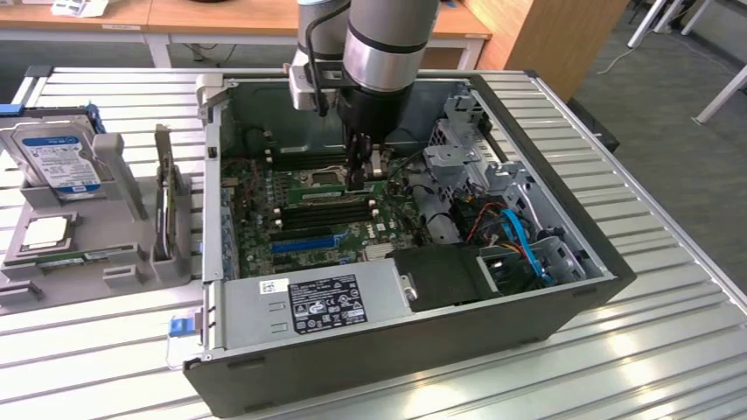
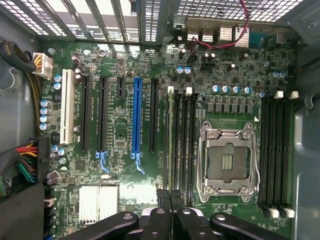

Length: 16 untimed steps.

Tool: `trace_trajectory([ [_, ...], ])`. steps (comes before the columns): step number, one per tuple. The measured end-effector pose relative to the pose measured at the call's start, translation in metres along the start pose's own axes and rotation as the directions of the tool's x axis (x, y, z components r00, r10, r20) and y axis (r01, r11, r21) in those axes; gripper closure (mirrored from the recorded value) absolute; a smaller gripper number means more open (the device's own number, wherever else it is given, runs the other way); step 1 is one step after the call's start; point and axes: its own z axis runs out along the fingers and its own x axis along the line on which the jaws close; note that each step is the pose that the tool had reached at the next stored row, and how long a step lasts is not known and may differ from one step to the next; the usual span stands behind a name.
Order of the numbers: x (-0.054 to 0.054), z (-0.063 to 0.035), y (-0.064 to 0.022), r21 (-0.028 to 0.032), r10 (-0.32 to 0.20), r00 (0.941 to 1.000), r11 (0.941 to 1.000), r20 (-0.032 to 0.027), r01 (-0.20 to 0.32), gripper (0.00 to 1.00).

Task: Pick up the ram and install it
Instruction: 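Insert the ram into the slot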

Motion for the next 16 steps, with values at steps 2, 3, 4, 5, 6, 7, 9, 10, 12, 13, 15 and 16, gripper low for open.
trace_trajectory([
  [2, 0.0, 0.0, 0.0, 0.0, 0.0, 1.0, 1.0, 0.0001, 0.0, 0.89],
  [3, -0.0003, 0.0002, -0.0001, 0.0001, 0.0, 1.0, 1.0, 0.0004, 0.0, 0.89],
  [4, -0.0009, 0.0005, -0.0001, 0.0002, 0.0, 1.0, 1.0, 0.0004, 0.0, 0.89],
  [5, -0.0016, 0.0006, 0.0, 0.0001, 0.0, 1.0, 1.0, 0.0002, 0.0, 0.89],
  [6, -0.0025, 0.0009, 0.0, 0.0001, 0.0, 1.0, 1.0, 0.0002, 0.0, 0.89],
  [7, -0.0032, 0.0011, 0.0001, 0.0001, 0.0, 1.0, 1.0, 0.0003, 0.0, 0.89],
  [9, -0.0043, 0.0014, 0.0002, 0.0, 0.0, 1.0, 1.0, 0.0001, 0.0, 0.89],
  [10, -0.0049, 0.0016, 0.0003, 0.0001, 0.0, 1.0, 1.0, 0.0002, 0.0, 0.89],
  [12, -0.0064, 0.002, 0.0005, 0.0, 0.0, 1.0, 1.0, 0.0002, 0.0, 0.89],
  [13, -0.0073, 0.0021, 0.0006, 0.0, 0.0, 1.0, 1.0, 0.0001, 0.0, 0.89],
  [15, -0.009, 0.0025, 0.0008, 0.0, 0.0, 1.0, 1.0, 0.0002, 0.0, 0.89],
  [16, -0.0094, 0.0025, 0.0008, 0.0001, 0.0, 1.0, 1.0, 0.0002, 0.0, 0.89],
])
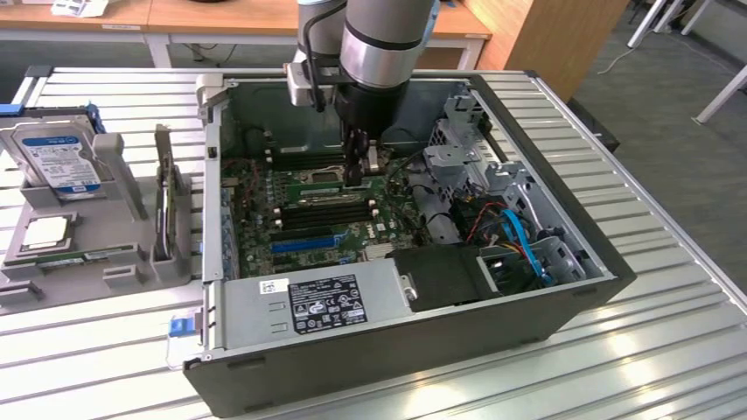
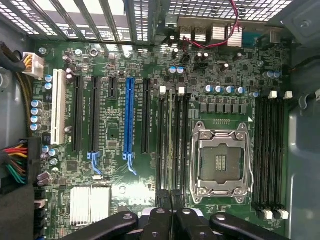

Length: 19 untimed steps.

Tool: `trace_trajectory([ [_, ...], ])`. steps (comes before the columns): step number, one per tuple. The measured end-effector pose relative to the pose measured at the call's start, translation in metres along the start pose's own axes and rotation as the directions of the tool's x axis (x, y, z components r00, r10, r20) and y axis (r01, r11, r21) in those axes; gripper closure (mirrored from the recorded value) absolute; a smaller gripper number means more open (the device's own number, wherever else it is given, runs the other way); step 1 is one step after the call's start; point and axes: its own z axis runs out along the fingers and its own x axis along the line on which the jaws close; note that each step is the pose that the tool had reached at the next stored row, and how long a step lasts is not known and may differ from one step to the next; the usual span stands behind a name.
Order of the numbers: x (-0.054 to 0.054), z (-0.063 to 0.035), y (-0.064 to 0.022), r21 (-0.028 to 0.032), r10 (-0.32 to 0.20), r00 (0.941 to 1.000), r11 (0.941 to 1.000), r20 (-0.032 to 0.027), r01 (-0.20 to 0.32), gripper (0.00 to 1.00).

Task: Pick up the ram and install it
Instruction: 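Insert the ram into the slot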

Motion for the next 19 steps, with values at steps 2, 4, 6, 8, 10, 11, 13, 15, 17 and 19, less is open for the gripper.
trace_trajectory([
  [2, 0.0, 0.0, 0.0, 0.0, 0.0, 1.0, 1.0, 0.0, 0.0, 0.89],
  [4, 0.0, 0.0, 0.0, 0.0, 0.0, 1.0, 1.0, 0.0, 0.0, 0.89],
  [6, 0.0, 0.0003, 0.0, 0.0, 0.0, 1.0, 1.0, 0.0, 0.0, 0.89],
  [8, 0.0, 0.0014, 0.0, 0.0, 0.0, 1.0, 1.0, 0.0002, 0.0, 0.89],
  [10, 0.0, 0.0027, 0.0, 0.0, 0.0, 1.0, 1.0, 0.0, 0.0, 0.89],
  [11, 0.0, 0.0034, 0.0, 0.0, 0.0, 1.0, 1.0, 0.0001, 0.0, 0.89],
  [13, 0.0, 0.0051, -0.0001, 0.0, 0.0, 1.0, 1.0, 0.0, 0.0, 0.89],
  [15, 0.0, 0.0069, -0.0001, 0.0, 0.0, 1.0, 1.0, 0.0001, 0.0, 0.89],
  [17, 0.001, 0.0089, -0.0001, 0.0001, 0.0, 1.0, 1.0, 0.0001, 0.0, 0.89],
  [19, 0.001, 0.0109, -0.0002, 0.0, 0.0, 1.0, 1.0, 0.0001, 0.0, 0.89],
])
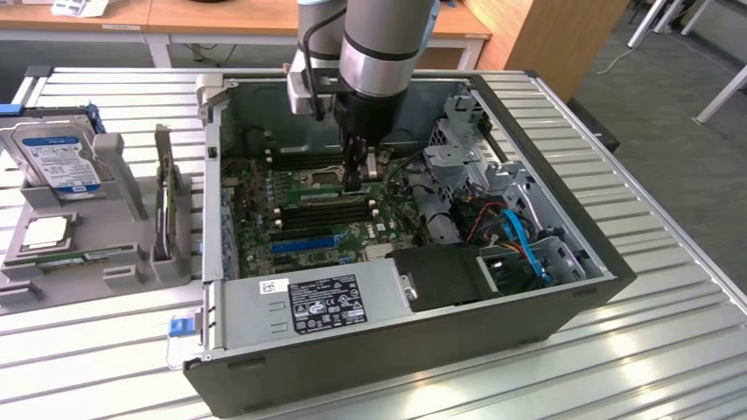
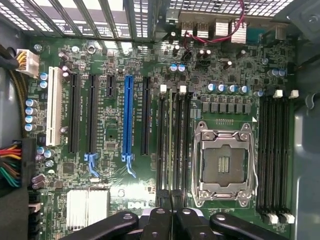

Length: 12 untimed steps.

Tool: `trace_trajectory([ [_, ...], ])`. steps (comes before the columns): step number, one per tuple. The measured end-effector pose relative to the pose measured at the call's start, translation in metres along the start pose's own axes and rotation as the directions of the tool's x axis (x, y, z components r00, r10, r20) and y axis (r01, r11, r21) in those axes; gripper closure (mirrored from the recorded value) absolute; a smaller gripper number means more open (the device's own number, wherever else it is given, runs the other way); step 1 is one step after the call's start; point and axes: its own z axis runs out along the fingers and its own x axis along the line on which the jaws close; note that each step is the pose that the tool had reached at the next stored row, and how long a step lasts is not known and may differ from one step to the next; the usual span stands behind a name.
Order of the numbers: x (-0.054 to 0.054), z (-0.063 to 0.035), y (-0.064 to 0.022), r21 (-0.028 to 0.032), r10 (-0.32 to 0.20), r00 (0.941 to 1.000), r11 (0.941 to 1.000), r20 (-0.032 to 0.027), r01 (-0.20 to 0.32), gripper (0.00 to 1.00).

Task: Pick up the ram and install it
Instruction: 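Insert the ram into the slot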

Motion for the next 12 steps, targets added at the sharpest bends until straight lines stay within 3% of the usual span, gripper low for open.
trace_trajectory([
  [12, 0.001, 0.0136, -0.0002, 0.0, 0.0, 1.0, 1.0, 0.0, 0.0, 0.89],
])
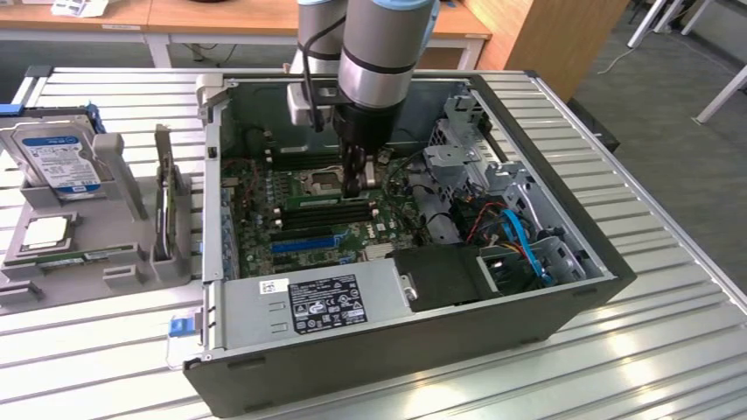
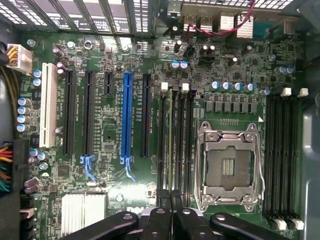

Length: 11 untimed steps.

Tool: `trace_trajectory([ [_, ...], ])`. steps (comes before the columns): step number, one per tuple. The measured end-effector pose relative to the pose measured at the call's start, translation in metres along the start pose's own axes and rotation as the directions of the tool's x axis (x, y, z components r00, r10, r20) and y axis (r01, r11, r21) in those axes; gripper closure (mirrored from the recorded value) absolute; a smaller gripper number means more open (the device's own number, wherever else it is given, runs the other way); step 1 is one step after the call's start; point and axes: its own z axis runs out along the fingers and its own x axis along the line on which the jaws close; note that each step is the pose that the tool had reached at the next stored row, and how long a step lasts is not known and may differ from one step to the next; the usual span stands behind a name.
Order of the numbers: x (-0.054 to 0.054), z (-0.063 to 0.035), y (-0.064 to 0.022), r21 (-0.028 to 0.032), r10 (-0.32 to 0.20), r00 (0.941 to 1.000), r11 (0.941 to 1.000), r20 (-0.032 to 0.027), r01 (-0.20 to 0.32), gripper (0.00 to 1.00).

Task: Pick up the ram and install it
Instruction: 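Insert the ram into the slot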

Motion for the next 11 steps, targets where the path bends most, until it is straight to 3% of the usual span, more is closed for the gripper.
trace_trajectory([
  [11, 0.0005, 0.0075, -0.0001, 0.0, 0.0, 1.0, 1.0, -0.0002, 0.0, 0.89],
])
